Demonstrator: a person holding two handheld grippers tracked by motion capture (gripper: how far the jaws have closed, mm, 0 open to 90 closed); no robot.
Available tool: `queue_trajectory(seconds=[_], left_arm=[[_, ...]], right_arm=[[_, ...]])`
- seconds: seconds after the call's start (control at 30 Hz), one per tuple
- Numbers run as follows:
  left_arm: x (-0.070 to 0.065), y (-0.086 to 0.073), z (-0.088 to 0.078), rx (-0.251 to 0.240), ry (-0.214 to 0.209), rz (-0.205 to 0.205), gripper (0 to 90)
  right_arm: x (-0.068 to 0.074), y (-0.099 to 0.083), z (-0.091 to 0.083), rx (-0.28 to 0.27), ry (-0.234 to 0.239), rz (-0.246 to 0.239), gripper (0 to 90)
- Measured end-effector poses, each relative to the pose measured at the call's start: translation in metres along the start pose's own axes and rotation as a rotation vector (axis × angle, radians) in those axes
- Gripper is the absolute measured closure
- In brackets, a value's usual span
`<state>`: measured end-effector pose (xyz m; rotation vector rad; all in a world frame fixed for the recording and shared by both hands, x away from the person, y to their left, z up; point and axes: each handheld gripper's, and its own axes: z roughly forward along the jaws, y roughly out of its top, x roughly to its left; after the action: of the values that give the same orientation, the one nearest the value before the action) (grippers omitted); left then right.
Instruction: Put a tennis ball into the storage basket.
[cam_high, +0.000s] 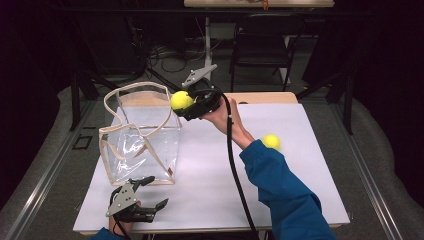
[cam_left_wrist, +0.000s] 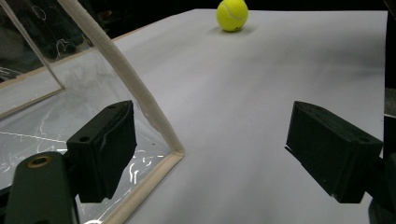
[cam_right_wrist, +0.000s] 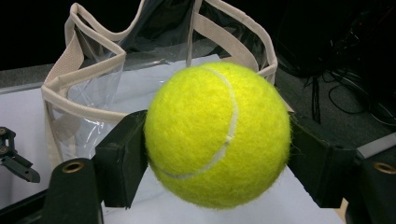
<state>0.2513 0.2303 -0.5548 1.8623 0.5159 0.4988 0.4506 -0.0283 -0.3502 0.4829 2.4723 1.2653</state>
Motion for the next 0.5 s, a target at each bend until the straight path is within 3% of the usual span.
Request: queue_trajectory(seconds=[0.5], left_arm=[[0.000,0.000,0.000,0.000,0.000,0.001,15.8]], right_arm=[[-0.001,0.012,0.000,-0.011,-0.006,-0.005,25.9]])
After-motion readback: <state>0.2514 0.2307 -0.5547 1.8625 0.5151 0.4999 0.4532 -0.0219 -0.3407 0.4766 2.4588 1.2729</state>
